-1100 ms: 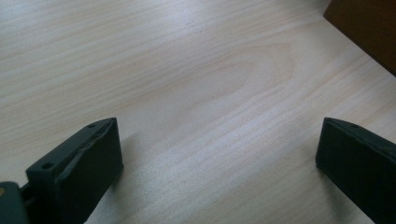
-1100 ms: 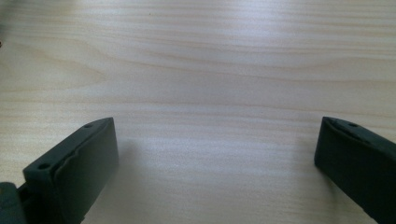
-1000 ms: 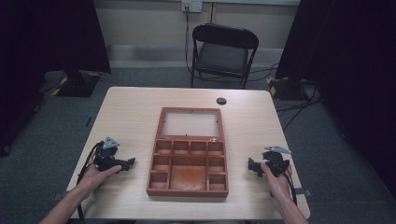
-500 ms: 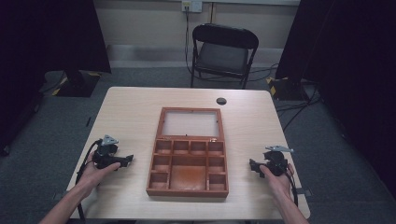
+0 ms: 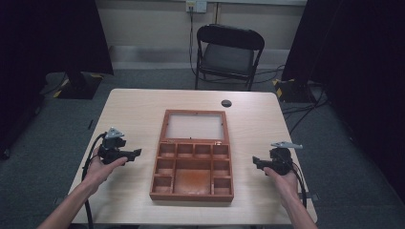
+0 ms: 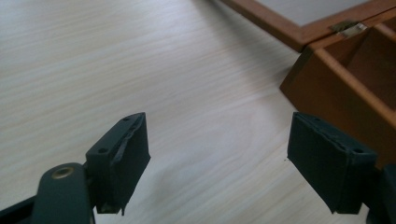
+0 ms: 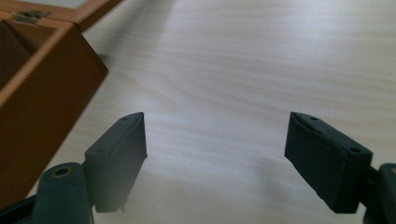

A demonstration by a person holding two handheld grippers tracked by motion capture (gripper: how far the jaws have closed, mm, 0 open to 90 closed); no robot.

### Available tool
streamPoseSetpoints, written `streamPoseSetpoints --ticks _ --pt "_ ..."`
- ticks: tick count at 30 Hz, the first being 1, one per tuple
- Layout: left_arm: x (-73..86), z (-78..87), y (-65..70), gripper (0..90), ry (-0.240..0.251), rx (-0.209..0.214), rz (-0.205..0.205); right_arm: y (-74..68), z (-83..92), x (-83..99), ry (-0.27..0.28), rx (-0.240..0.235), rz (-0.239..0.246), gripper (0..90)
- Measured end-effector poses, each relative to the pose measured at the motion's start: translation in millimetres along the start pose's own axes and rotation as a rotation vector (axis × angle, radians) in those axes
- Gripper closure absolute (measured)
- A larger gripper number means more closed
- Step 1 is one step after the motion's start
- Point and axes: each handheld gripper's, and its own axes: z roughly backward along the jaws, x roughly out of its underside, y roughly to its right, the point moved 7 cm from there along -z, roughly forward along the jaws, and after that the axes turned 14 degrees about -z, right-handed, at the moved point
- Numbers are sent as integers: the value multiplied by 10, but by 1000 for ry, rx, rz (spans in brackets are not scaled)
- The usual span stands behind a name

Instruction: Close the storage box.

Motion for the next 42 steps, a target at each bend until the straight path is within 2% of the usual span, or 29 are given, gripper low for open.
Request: streamPoseSetpoints --ticks 2,3,5,6,7,9,11,12,13,14,15,17,19,20,21,25,26,27,28,29,31,32,33,34,35,38,42 --pt "-77 -38 29 207 0 25 -8 -58 -11 -18 -8 -31 -1 211" --pt "-77 -38 29 207 0 25 -8 -58 -11 -18 -8 -31 -1 211" --pt "-149 -67 46 207 23 20 -10 -119 2 -36 -26 -70 -13 297" --pt "-177 -79 52 208 33 18 -12 -144 13 -59 -24 -88 -11 293" --pt "-221 -130 80 209 13 46 -16 -184 16 -116 -29 -95 -20 287" --pt "-248 -150 86 209 1 51 -24 -202 6 -146 -31 -93 -15 285" --pt "-373 -195 105 212 11 51 -26 -294 -57 -237 -35 -104 1 281" --pt "-373 -195 105 214 11 51 -26 -294 -57 -237 -35 -104 1 281" --pt "-450 -212 95 226 -14 47 -58 -366 -108 -314 -32 -108 19 267" --pt "-450 -212 95 237 -14 47 -58 -366 -108 -314 -32 -108 19 267" --pt "-505 -229 99 237 -7 52 -53 -438 -152 -410 -29 -115 15 250" --pt "-608 -249 82 241 -2 59 -55 -471 -178 -462 -33 -116 20 248" --pt "-774 -254 57 241 45 74 -45 -558 -236 -650 -40 -136 10 211" --pt "-774 -254 57 241 45 74 -45 -558 -236 -650 -40 -136 10 211" --pt "-840 -279 28 241 51 75 -43 -622 -265 -771 -40 -156 6 189" --pt "-871 -371 -9 242 64 78 -11 -688 -341 -892 -23 -181 21 197" --pt "-857 -406 -10 243 68 97 4 -698 -378 -910 -17 -187 17 214" --pt "-799 -487 -6 249 52 131 25 -717 -461 -916 -15 -215 2 263" --pt "-799 -487 -6 248 52 131 25 -717 -461 -916 -15 -215 2 263" --pt "-742 -577 31 245 24 157 36 -732 -553 -884 -34 -218 10 271" --pt "-720 -646 61 248 29 168 47 -745 -646 -837 -69 -218 13 272" --pt "-720 -646 61 255 29 168 47 -745 -646 -837 -69 -218 13 272" --pt "-711 -682 73 255 33 172 60 -771 -725 -787 -104 -233 -13 294" --pt "-702 -719 87 255 29 177 67 -771 -725 -787 -104 -233 -13 294" --pt "-698 -764 99 254 18 176 65 -790 -798 -746 -137 -229 -3 317" --pt "-714 -789 119 254 22 186 62 -819 -845 -722 -151 -246 -15 318" --pt "-734 -875 111 255 -10 190 51 -839 -949 -710 -165 -253 -31 308"
